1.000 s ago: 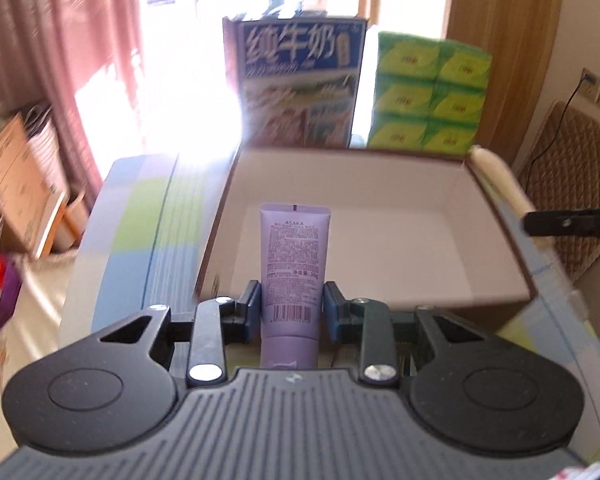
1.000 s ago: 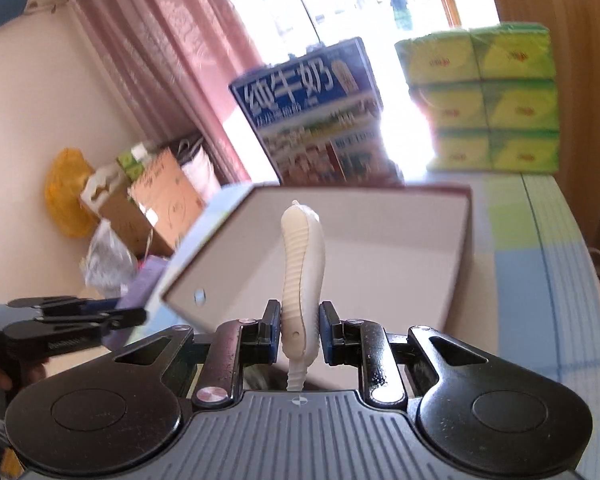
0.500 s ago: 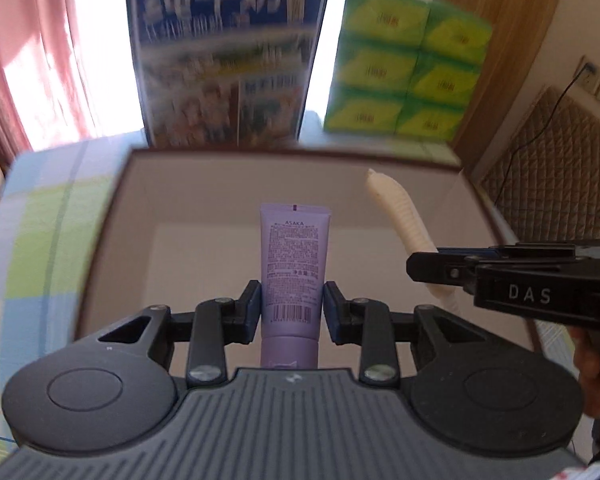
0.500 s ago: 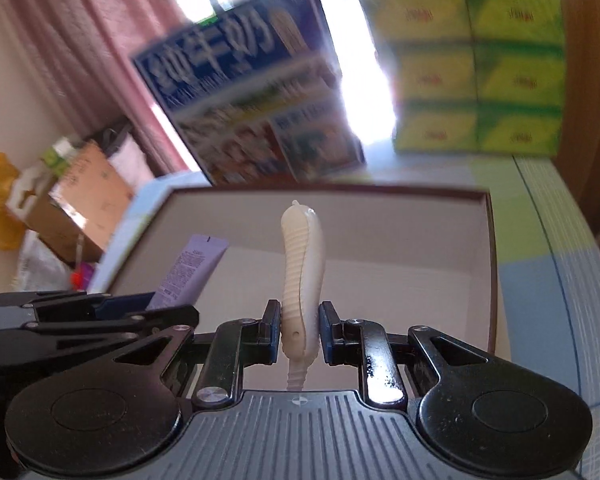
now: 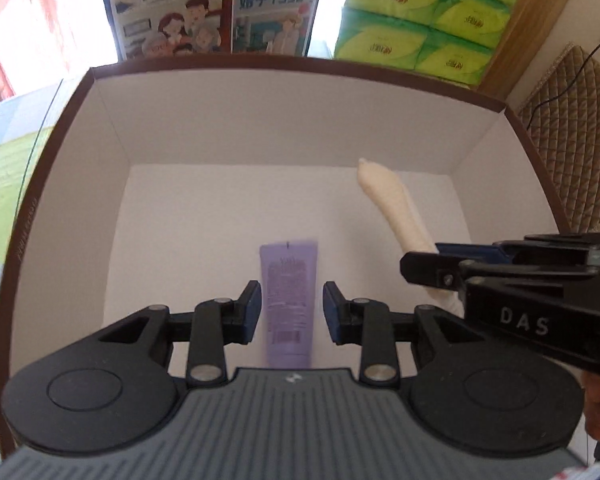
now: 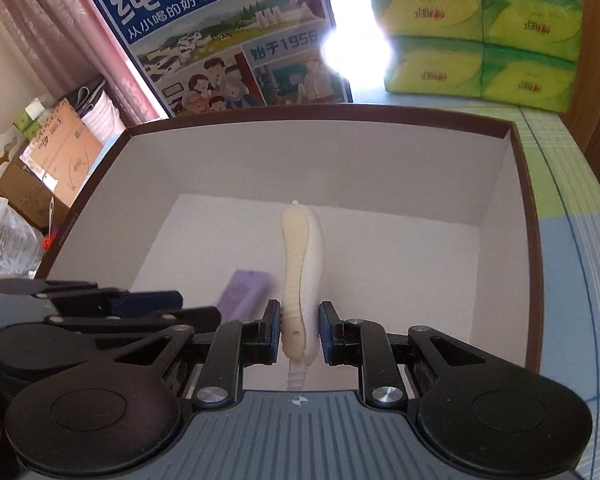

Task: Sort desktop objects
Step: 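Carry the purple tube and white brush into the brown box with both tools, then open both tools to release the tube and brush, then withdraw, then grasp the yellow snack pouch with the left tool while the right tool grasps the black box, then carry the yellow pouch and black box into the brown box with both tools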

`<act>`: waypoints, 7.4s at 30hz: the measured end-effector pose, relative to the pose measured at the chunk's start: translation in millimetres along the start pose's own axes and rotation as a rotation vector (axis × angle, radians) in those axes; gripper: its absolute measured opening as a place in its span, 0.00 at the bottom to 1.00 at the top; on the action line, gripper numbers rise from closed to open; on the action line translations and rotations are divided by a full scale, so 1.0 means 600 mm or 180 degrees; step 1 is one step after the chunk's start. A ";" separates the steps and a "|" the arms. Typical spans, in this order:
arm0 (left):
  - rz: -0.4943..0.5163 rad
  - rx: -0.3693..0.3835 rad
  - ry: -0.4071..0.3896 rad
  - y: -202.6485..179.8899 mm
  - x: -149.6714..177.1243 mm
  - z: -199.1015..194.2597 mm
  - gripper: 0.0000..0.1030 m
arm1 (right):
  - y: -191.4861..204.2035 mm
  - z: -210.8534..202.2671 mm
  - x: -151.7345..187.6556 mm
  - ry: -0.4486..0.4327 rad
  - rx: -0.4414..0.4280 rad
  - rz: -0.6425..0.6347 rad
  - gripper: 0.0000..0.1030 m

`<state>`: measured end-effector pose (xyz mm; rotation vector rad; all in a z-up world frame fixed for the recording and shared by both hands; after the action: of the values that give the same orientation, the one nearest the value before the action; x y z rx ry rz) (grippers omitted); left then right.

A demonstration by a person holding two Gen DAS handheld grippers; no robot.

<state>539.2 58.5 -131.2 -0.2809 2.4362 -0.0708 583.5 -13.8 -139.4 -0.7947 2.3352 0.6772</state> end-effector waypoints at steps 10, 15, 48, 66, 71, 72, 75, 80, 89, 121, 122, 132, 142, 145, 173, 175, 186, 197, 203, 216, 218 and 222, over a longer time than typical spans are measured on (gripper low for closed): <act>0.0198 -0.0221 -0.0074 0.007 -0.005 -0.028 0.36 | 0.001 0.006 0.000 0.0023 0.0062 -0.0062 0.17; 0.0244 -0.0270 -0.0140 0.010 -0.009 -0.047 0.47 | 0.010 -0.004 0.001 0.0002 0.0025 -0.0226 0.26; 0.0394 -0.0452 -0.0443 -0.024 0.051 -0.268 0.75 | 0.065 -0.240 0.050 -0.0603 -0.0003 -0.0578 0.98; 0.0398 -0.0388 -0.0585 -0.047 0.122 -0.376 0.77 | 0.098 -0.354 0.116 -0.0780 -0.0081 -0.0735 0.98; 0.0341 -0.0381 -0.0570 -0.039 0.160 -0.399 0.78 | 0.102 -0.375 0.143 -0.0758 -0.0083 -0.0749 0.98; 0.0321 -0.0375 -0.0557 -0.036 0.168 -0.403 0.78 | 0.102 -0.379 0.148 -0.0756 -0.0077 -0.0744 0.98; 0.0273 -0.0384 -0.0535 -0.029 0.192 -0.415 0.78 | 0.099 -0.391 0.165 -0.0738 -0.0061 -0.0717 0.98; 0.0233 -0.0445 -0.0455 -0.012 0.239 -0.435 0.78 | 0.094 -0.407 0.199 -0.0652 -0.0065 -0.0679 0.98; 0.0141 -0.0399 -0.0244 -0.004 0.314 -0.440 0.78 | 0.092 -0.407 0.276 -0.0300 -0.0001 -0.0727 0.98; 0.0046 0.0322 0.0224 -0.078 0.394 -0.303 0.77 | 0.049 -0.333 0.424 0.0359 0.0312 -0.1134 0.40; 0.0024 0.0363 0.0250 -0.085 0.394 -0.296 0.77 | 0.042 -0.335 0.423 0.0358 0.0340 -0.1116 0.40; 0.0200 0.0275 0.0442 -0.147 0.392 -0.226 0.78 | -0.009 -0.357 0.417 0.0350 0.0437 -0.0948 0.40; 0.0477 0.0011 0.0345 -0.145 0.409 -0.215 0.62 | -0.025 -0.358 0.413 0.0374 0.0249 -0.0998 0.40; 0.0542 -0.0026 0.0254 -0.135 0.415 -0.234 0.54 | -0.030 -0.358 0.410 0.0388 0.0177 -0.1045 0.40; 0.0123 -0.0405 0.0081 -0.107 0.435 -0.316 0.49 | -0.037 -0.346 0.389 0.0373 -0.0179 -0.1286 0.40; 0.0121 -0.0394 0.0015 -0.104 0.423 -0.329 0.49 | -0.033 -0.350 0.381 0.0352 -0.0178 -0.1248 0.40; 0.0125 -0.0351 -0.0249 -0.075 0.359 -0.378 0.49 | 0.003 -0.362 0.333 0.0173 -0.0126 -0.1083 0.40; 0.0151 -0.0283 -0.0525 -0.044 0.295 -0.406 0.49 | 0.030 -0.385 0.276 -0.0035 -0.0156 -0.0935 0.40; 0.0186 -0.0258 -0.0666 -0.027 0.251 -0.412 0.49 | 0.039 -0.393 0.227 -0.0230 -0.0159 -0.0837 0.40; 0.0253 -0.0218 -0.0996 0.023 0.114 -0.394 0.49 | 0.038 -0.370 0.107 -0.0555 -0.0067 -0.0773 0.40; 0.0274 -0.0213 -0.1035 0.029 0.086 -0.385 0.49 | 0.034 -0.360 0.082 -0.0603 -0.0029 -0.0746 0.40; 0.0307 -0.0189 -0.1079 0.038 0.033 -0.358 0.49 | 0.031 -0.335 0.028 -0.0696 0.0035 -0.0686 0.40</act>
<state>383.2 71.8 19.2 -0.1842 2.1129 0.0855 489.1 -131.0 -3.4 -0.9040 2.0212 0.6233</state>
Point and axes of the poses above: each gripper's, at about its wrist camera, not at the fingertips, and z roughly the way its jaws point, y to its left, x to its underside, the point moved 4 cm from there along z, roughly the way its jaws point, and after that the axes turned 11 degrees about -y, right-handed, at the moved point
